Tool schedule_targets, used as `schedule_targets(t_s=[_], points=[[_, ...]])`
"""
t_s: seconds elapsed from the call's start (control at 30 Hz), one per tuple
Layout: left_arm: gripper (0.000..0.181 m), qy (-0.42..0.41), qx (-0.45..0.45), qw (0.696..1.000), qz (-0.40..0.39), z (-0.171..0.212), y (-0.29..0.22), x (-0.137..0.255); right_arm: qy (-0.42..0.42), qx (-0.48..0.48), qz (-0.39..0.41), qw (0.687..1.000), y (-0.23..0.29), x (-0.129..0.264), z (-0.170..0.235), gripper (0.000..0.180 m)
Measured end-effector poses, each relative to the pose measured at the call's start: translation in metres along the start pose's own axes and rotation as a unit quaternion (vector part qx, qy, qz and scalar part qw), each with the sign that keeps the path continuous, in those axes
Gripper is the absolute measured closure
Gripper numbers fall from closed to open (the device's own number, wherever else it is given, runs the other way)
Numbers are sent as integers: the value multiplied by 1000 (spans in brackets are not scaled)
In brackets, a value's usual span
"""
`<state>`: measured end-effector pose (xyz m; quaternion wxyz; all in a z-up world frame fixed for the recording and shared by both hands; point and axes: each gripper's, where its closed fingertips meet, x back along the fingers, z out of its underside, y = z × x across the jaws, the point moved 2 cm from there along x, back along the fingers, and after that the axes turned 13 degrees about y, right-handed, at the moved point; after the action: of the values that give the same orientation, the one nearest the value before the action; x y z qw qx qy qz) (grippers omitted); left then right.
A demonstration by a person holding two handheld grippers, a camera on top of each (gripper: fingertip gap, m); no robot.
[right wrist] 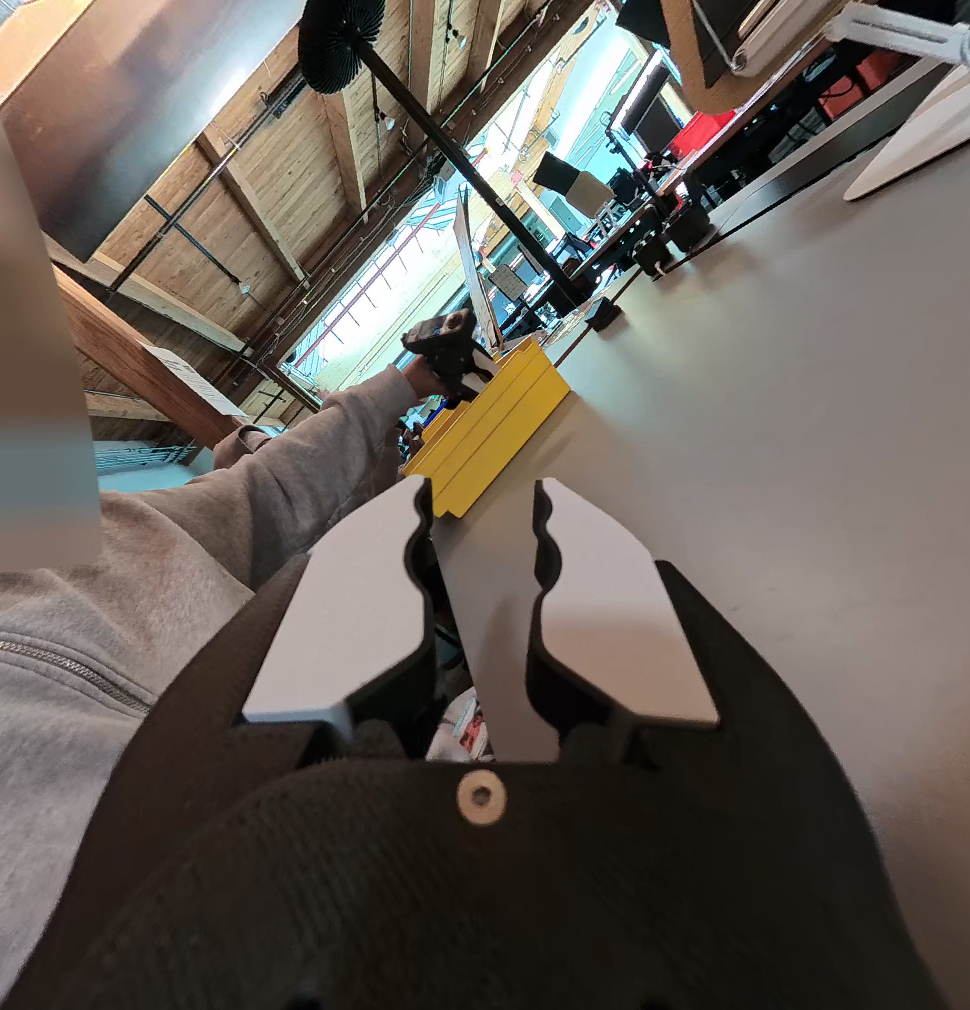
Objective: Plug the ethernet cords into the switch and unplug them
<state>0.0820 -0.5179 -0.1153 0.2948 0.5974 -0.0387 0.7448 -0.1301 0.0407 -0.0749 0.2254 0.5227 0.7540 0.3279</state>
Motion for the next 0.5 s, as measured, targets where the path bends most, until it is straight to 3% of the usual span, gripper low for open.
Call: schedule_targets(t_s=[0.07,0.4,0.5], points=[[159,-22,8,1000,12,-2,3,1,-6,-1,4,1000,-3,1,-2,144],[106,-32,-22,997,72,-28,-13,-35,-66,-16,22,997,-19,16,-22,145],[103,-20,-17,993,111,-33,-18,-43,-68,-17,27,997,-22,16,-23,145]])
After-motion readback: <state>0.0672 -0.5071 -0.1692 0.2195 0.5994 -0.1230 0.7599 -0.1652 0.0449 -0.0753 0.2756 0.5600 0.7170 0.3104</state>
